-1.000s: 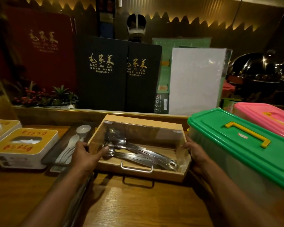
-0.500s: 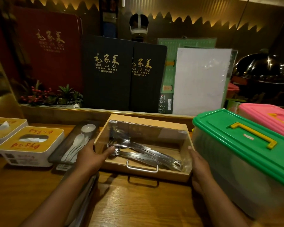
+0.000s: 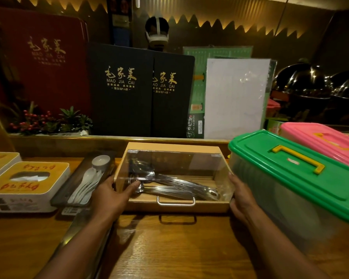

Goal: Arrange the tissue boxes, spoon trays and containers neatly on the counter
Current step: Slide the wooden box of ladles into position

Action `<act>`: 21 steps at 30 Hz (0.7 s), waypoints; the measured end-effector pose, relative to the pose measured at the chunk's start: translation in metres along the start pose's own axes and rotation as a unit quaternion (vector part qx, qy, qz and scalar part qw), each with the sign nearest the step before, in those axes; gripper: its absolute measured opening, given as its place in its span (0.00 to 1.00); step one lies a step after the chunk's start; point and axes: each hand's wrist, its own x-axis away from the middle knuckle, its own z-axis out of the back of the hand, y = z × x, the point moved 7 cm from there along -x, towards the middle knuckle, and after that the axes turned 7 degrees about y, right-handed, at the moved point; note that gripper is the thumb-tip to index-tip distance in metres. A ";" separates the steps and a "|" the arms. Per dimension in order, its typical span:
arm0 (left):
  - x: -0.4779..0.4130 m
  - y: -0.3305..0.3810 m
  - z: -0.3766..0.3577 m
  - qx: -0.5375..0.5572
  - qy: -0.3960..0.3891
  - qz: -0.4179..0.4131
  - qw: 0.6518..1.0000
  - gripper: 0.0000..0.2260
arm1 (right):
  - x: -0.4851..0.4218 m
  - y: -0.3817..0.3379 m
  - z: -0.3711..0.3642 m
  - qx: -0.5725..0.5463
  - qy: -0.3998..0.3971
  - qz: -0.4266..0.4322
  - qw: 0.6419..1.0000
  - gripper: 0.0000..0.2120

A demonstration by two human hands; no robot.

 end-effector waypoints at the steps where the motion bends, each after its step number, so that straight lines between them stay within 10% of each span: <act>1: 0.000 0.000 0.000 0.000 -0.003 0.001 1.000 0.19 | -0.001 0.001 0.001 0.003 0.005 0.001 1.000 0.16; 12: -0.002 0.030 0.002 -0.036 0.004 -0.054 0.998 0.25 | 0.023 -0.019 -0.003 0.151 0.014 0.043 0.987 0.15; 21: 0.062 0.134 -0.077 -0.033 0.009 -0.300 0.953 0.25 | 0.083 -0.133 0.022 0.442 0.014 0.339 0.830 0.15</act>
